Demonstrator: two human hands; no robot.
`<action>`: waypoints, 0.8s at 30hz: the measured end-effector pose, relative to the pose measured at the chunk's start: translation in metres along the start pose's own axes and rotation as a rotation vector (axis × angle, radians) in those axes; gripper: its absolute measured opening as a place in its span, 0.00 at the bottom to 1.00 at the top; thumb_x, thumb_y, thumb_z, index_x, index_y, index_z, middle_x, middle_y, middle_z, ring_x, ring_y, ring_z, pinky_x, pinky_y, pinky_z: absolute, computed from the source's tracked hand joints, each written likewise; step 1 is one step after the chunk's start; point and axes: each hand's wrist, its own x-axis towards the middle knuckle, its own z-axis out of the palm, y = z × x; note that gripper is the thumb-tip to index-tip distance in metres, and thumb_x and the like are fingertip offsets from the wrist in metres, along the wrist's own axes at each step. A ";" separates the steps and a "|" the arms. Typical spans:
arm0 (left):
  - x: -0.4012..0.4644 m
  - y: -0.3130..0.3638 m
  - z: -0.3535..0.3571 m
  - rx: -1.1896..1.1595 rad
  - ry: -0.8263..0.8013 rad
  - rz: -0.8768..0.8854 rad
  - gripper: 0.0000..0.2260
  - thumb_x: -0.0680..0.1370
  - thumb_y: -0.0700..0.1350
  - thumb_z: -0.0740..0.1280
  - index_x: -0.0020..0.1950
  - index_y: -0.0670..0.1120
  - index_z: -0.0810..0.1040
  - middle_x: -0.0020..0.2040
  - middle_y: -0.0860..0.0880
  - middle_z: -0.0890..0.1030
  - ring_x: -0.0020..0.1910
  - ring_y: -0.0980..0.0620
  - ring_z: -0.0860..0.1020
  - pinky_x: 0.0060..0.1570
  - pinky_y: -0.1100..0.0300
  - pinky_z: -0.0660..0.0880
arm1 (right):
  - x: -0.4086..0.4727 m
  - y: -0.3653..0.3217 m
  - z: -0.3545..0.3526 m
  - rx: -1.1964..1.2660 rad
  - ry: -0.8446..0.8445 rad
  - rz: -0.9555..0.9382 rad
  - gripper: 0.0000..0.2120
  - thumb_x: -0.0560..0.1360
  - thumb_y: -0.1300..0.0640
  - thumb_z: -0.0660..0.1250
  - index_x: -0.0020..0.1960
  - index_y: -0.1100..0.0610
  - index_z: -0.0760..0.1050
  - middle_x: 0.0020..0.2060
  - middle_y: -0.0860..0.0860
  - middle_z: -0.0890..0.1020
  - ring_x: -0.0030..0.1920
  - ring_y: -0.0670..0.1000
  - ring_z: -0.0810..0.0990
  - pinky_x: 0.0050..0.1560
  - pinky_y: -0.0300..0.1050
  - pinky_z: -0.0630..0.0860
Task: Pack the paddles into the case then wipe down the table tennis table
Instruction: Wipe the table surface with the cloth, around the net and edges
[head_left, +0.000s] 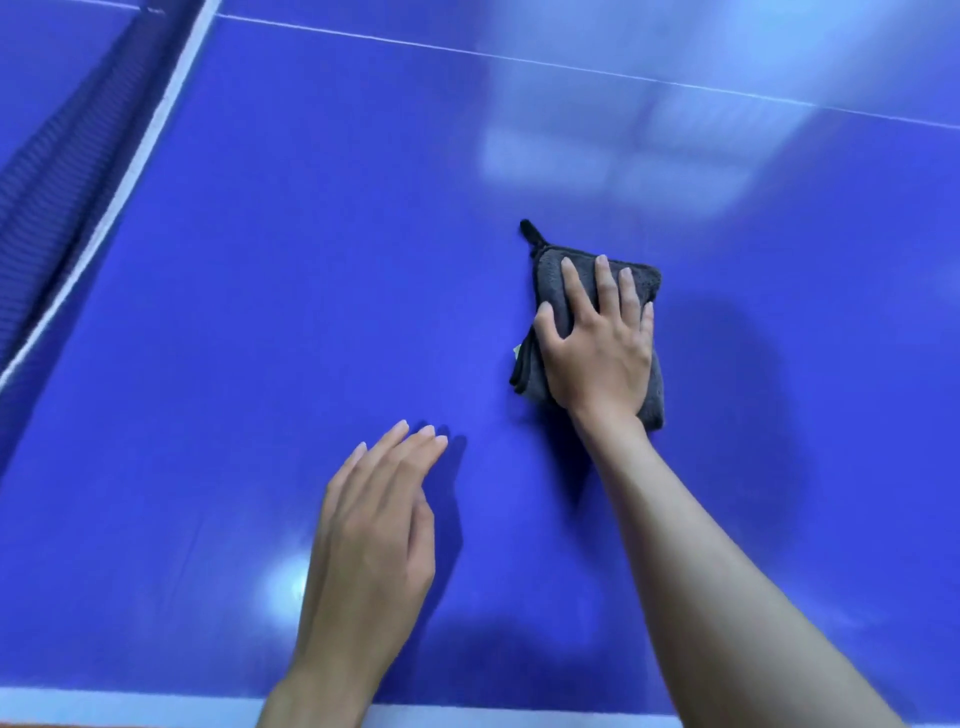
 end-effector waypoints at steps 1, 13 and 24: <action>0.005 0.000 0.001 -0.002 -0.004 0.006 0.22 0.80 0.35 0.60 0.73 0.48 0.75 0.72 0.56 0.76 0.77 0.56 0.69 0.75 0.46 0.66 | 0.013 0.000 0.000 0.001 -0.008 -0.004 0.29 0.82 0.37 0.54 0.83 0.38 0.59 0.84 0.46 0.56 0.84 0.51 0.50 0.83 0.58 0.45; -0.011 -0.001 -0.007 0.000 -0.022 0.093 0.21 0.80 0.36 0.60 0.71 0.48 0.76 0.71 0.55 0.77 0.76 0.54 0.69 0.74 0.44 0.67 | -0.010 0.013 -0.010 0.127 0.023 -0.061 0.26 0.81 0.45 0.59 0.79 0.40 0.68 0.82 0.46 0.64 0.83 0.50 0.55 0.83 0.54 0.50; -0.102 0.009 -0.019 0.009 -0.056 0.023 0.19 0.82 0.36 0.61 0.72 0.49 0.75 0.71 0.55 0.77 0.77 0.55 0.68 0.74 0.43 0.67 | -0.184 0.046 -0.030 0.211 0.156 -0.022 0.22 0.77 0.50 0.67 0.71 0.43 0.79 0.76 0.47 0.74 0.79 0.51 0.67 0.78 0.58 0.65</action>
